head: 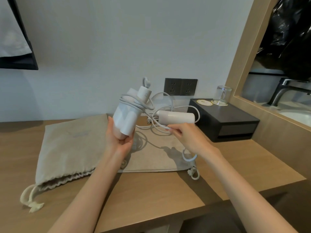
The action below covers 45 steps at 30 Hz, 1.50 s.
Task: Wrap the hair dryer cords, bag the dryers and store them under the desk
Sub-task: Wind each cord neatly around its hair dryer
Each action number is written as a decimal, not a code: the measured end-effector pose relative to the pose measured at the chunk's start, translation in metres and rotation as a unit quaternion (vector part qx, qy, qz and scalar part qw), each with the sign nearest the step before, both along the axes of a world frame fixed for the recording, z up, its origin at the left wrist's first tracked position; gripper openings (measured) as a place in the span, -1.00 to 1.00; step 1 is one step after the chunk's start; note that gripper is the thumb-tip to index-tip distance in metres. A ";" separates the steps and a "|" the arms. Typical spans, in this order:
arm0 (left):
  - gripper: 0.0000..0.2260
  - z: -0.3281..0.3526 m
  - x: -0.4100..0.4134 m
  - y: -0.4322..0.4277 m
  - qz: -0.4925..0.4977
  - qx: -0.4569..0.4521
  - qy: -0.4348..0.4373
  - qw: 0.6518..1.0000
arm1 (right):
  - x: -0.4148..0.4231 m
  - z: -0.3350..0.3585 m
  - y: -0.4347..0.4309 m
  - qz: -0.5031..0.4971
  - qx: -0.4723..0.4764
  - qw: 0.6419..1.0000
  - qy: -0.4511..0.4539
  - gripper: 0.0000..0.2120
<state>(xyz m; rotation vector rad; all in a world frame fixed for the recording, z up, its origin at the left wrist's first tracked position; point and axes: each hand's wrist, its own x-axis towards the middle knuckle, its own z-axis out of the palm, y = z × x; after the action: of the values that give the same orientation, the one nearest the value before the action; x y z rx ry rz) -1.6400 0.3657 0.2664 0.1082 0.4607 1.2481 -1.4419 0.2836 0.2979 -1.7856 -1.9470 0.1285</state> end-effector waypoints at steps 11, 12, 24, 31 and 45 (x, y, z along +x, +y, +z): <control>-0.59 0.005 0.002 -0.009 0.091 0.047 0.050 0.993 | -0.023 0.018 -0.017 0.026 0.042 0.985 -0.166 -0.78; -0.58 0.005 0.003 -0.008 0.102 0.065 0.063 0.991 | -0.025 0.020 -0.018 0.030 0.040 0.982 -0.180 -0.77; -0.48 0.004 0.004 -0.014 0.292 0.254 0.335 0.859 | -0.024 0.020 -0.030 0.024 0.022 0.994 -0.102 -0.81; -0.48 -0.003 -0.001 -0.013 0.247 0.364 0.515 0.736 | -0.028 0.040 -0.027 -0.015 0.110 0.977 -0.180 -0.72; -0.47 0.006 -0.002 -0.015 0.104 0.425 0.488 0.756 | 0.002 0.070 -0.006 -0.086 0.354 0.929 -0.069 -0.79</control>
<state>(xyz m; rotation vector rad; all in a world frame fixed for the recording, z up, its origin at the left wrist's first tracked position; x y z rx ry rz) -1.6417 0.3510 0.2727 1.5921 0.7665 1.4740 -1.4401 0.2778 0.3681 -1.4713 -1.6088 -0.6911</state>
